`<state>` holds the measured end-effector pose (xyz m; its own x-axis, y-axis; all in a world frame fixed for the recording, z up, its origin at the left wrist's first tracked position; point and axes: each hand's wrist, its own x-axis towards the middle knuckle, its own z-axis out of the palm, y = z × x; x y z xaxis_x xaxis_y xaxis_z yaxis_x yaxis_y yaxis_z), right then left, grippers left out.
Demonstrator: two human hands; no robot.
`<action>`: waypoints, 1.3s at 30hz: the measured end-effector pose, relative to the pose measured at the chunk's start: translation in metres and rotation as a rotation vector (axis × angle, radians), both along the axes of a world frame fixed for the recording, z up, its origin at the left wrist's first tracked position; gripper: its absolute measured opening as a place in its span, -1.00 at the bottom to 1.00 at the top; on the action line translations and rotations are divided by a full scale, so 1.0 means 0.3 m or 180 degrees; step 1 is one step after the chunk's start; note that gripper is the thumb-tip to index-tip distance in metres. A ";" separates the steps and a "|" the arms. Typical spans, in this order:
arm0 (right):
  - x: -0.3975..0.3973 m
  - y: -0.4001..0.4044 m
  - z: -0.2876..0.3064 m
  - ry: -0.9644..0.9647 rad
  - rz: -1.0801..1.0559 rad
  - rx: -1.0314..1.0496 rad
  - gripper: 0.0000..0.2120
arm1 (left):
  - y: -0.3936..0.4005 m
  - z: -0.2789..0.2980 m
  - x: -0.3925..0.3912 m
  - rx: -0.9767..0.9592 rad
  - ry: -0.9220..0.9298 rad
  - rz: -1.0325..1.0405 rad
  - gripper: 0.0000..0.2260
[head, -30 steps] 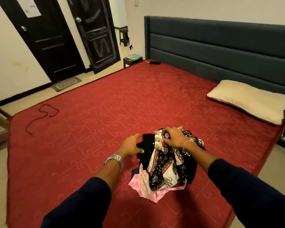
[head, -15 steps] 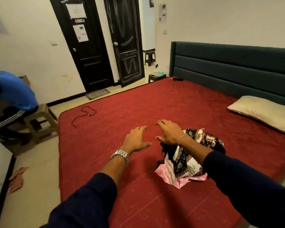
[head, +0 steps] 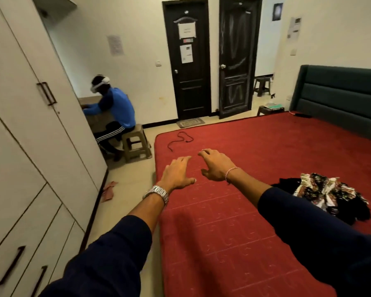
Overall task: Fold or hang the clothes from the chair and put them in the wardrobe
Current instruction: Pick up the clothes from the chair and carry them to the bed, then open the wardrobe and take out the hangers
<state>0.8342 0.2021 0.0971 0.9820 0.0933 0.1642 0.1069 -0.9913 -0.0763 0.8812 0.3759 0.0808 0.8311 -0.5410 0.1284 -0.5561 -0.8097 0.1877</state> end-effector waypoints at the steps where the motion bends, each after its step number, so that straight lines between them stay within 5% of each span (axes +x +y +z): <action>1: -0.003 0.054 0.009 0.0021 0.0060 -0.0020 -0.34 | 0.049 0.009 -0.010 -0.0016 -0.0016 0.0077 -0.17; 19: -0.086 0.910 -0.139 0.0763 0.1905 -0.0213 -0.35 | 0.843 -0.122 -0.477 0.0073 0.0389 0.1985 -0.19; 39: -0.805 2.037 -0.337 0.1099 0.4002 -0.0587 -0.33 | 1.726 -0.292 -1.475 -0.0097 0.0871 0.4163 -0.20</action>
<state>0.5928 0.8132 -0.0040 0.1975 0.9618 -0.1895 0.9601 -0.2288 -0.1606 0.4386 0.8935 -0.0067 0.7336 0.6676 -0.1269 0.6784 -0.7083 0.1953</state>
